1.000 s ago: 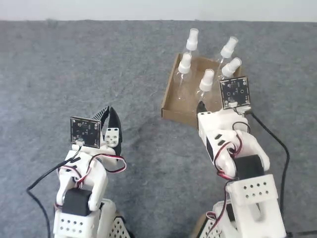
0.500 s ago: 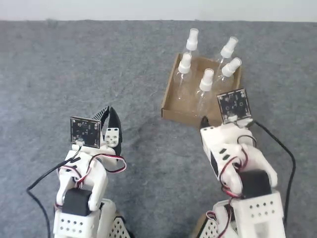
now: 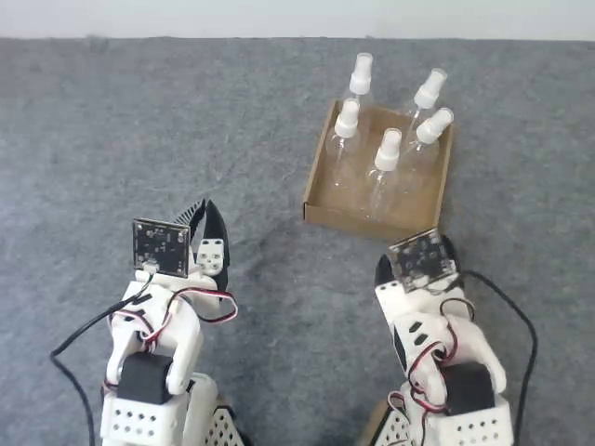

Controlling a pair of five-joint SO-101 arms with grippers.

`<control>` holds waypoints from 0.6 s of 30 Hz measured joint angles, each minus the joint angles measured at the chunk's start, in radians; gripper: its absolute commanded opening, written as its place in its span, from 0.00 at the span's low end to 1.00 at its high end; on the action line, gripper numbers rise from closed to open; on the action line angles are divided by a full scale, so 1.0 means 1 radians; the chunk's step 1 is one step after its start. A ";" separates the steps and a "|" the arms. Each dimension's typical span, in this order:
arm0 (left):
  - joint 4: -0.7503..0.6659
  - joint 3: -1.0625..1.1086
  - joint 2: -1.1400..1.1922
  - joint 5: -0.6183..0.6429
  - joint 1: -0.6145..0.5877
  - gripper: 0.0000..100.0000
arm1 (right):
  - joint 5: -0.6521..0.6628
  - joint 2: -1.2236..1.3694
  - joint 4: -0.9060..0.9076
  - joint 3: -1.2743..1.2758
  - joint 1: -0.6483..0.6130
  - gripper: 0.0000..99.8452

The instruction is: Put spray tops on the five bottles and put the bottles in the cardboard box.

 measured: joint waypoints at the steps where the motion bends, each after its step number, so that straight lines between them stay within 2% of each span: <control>1: -0.023 0.000 0.000 0.000 -0.006 0.01 | 0.018 -0.006 0.000 0.035 0.021 0.27; 4: -0.080 0.000 0.000 -0.011 -0.074 0.01 | 0.034 0.000 0.000 0.098 0.100 0.25; 7: -0.100 0.000 0.000 -0.025 -0.158 0.01 | 0.035 -0.002 0.000 0.133 0.158 0.14; 11: -0.092 0.000 0.000 -0.026 -0.253 0.01 | 0.035 0.000 0.000 0.149 0.164 0.00; 18: 0.124 0.000 -0.060 -0.028 -0.279 0.01 | 0.044 0.000 0.000 0.170 0.170 0.02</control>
